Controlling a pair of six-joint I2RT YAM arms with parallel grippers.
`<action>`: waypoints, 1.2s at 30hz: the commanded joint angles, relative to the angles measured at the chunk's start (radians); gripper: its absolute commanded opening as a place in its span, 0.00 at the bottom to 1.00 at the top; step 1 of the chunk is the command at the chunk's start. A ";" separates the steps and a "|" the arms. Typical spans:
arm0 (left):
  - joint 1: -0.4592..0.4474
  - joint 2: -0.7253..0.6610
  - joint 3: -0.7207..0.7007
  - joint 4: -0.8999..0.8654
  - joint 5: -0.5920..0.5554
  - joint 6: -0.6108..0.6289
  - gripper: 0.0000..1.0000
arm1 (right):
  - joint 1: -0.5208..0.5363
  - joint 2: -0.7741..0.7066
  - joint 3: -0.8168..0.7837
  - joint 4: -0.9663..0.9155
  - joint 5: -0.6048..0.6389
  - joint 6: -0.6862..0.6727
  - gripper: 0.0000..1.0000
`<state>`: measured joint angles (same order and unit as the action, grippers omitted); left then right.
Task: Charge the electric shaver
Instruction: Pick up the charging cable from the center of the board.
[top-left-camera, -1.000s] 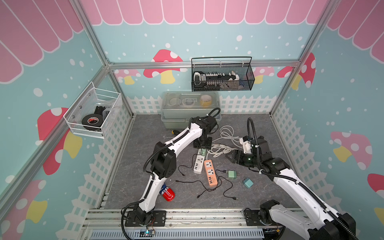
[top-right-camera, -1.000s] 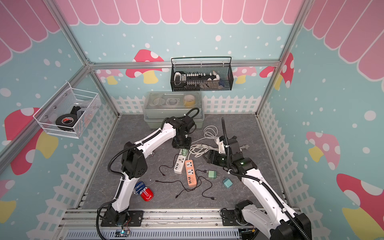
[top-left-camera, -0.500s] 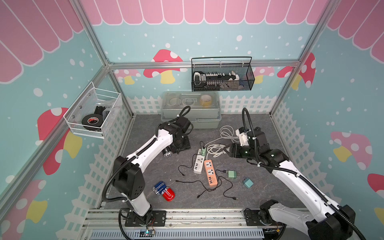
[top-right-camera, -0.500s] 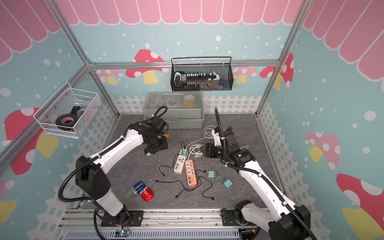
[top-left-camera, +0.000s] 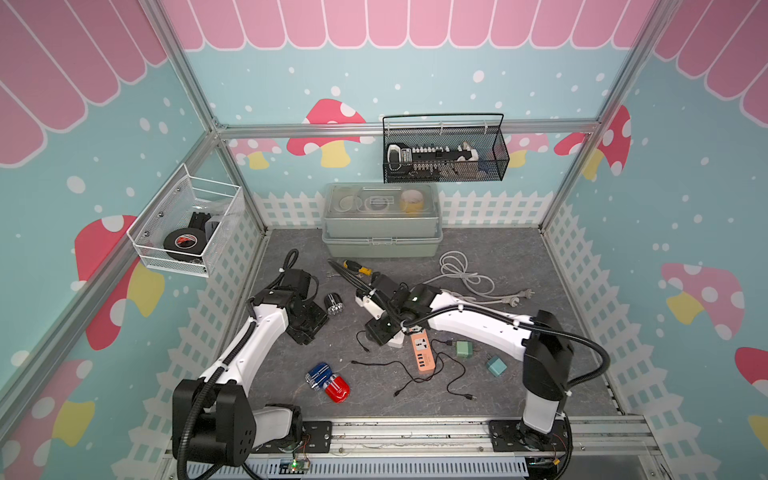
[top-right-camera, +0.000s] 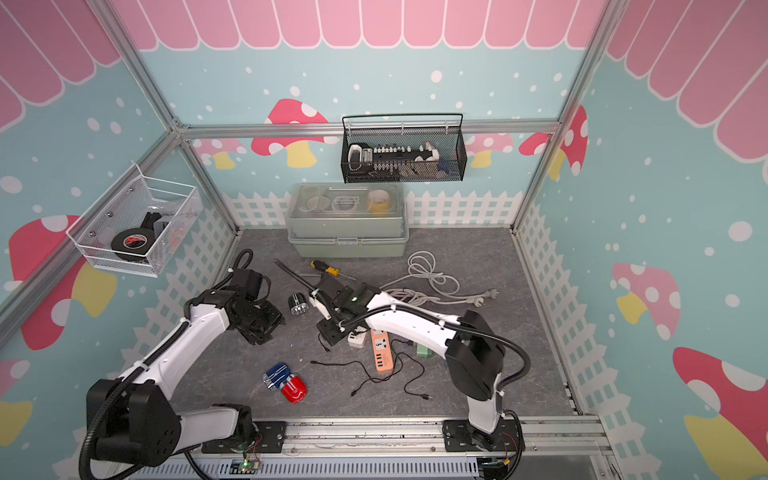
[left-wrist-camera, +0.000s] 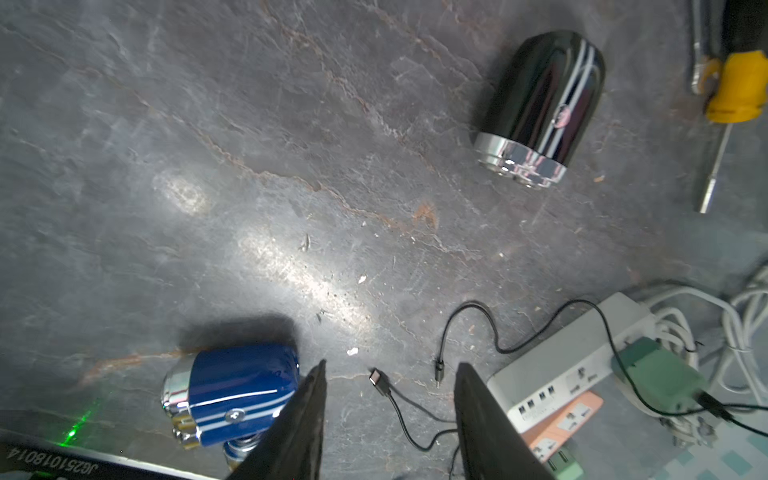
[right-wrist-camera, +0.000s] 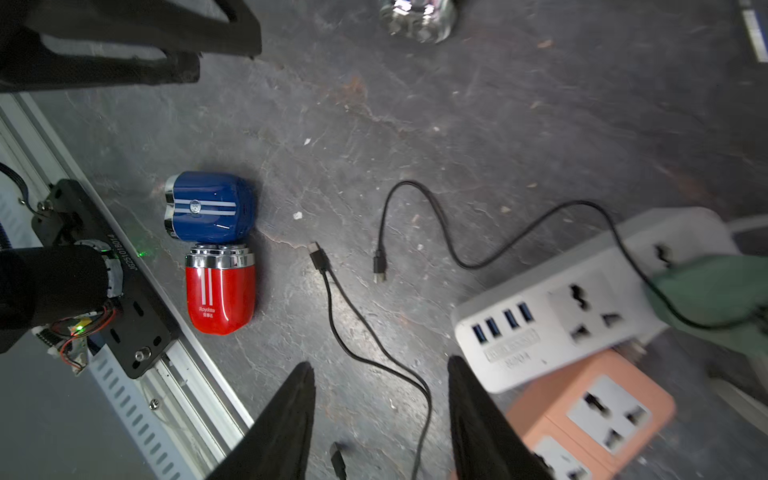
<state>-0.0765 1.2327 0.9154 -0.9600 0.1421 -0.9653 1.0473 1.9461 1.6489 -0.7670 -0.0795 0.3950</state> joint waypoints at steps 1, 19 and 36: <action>0.008 -0.101 -0.044 -0.017 -0.037 -0.082 0.48 | 0.030 0.150 0.141 -0.145 0.044 -0.031 0.46; 0.019 -0.352 -0.106 -0.154 -0.095 -0.139 0.45 | 0.046 0.440 0.388 -0.278 0.082 0.003 0.34; 0.019 -0.358 -0.108 -0.154 -0.072 -0.106 0.40 | 0.012 0.462 0.405 -0.228 0.018 0.050 0.05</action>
<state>-0.0654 0.8906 0.7994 -1.0966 0.0792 -1.0725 1.0782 2.3783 2.0312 -1.0058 -0.0273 0.4431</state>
